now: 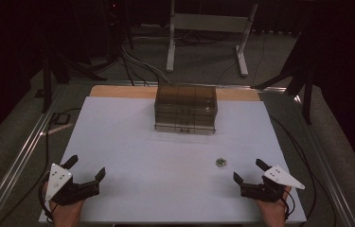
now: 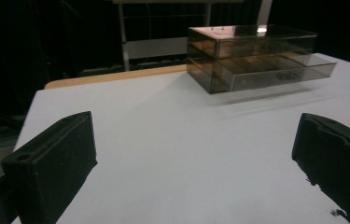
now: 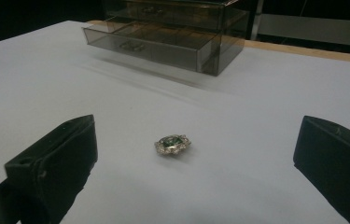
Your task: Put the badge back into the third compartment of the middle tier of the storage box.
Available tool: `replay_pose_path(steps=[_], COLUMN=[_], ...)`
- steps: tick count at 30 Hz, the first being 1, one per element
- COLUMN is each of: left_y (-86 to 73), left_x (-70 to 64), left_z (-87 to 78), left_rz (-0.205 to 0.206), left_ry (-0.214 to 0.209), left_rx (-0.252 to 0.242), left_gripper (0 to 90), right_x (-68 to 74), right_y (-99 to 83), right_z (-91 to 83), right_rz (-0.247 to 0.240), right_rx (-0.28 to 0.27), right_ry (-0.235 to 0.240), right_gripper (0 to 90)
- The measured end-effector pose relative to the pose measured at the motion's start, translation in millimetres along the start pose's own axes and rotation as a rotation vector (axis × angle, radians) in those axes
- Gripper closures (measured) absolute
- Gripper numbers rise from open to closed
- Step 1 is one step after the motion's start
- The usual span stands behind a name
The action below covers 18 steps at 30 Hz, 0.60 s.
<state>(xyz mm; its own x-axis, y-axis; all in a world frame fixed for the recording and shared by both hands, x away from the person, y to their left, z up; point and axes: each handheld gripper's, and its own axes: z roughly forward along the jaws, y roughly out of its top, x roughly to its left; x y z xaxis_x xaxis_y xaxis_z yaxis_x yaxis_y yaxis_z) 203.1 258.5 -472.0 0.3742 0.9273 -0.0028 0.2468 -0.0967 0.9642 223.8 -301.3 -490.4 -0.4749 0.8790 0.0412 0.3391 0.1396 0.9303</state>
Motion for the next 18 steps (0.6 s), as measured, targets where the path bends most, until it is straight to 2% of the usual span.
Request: replay_pose_path(steps=[10,18], left_y=[-1.6,-2.6], left_x=[4.1,5.1], left_z=[-1.9,-1.7], left_rz=[-0.009,-0.010], left_ry=[0.019,0.022], left_rx=[-0.002,0.001], left_gripper=[0.7,0.7], right_x=[-2.4,-3.1], right_y=[1.7,3.1], right_z=[1.6,5.0], right_rz=[-0.008,-0.014], right_rx=[-0.003,0.015], right_ry=[-0.018,-0.034], right_gripper=[0.0,0.0])
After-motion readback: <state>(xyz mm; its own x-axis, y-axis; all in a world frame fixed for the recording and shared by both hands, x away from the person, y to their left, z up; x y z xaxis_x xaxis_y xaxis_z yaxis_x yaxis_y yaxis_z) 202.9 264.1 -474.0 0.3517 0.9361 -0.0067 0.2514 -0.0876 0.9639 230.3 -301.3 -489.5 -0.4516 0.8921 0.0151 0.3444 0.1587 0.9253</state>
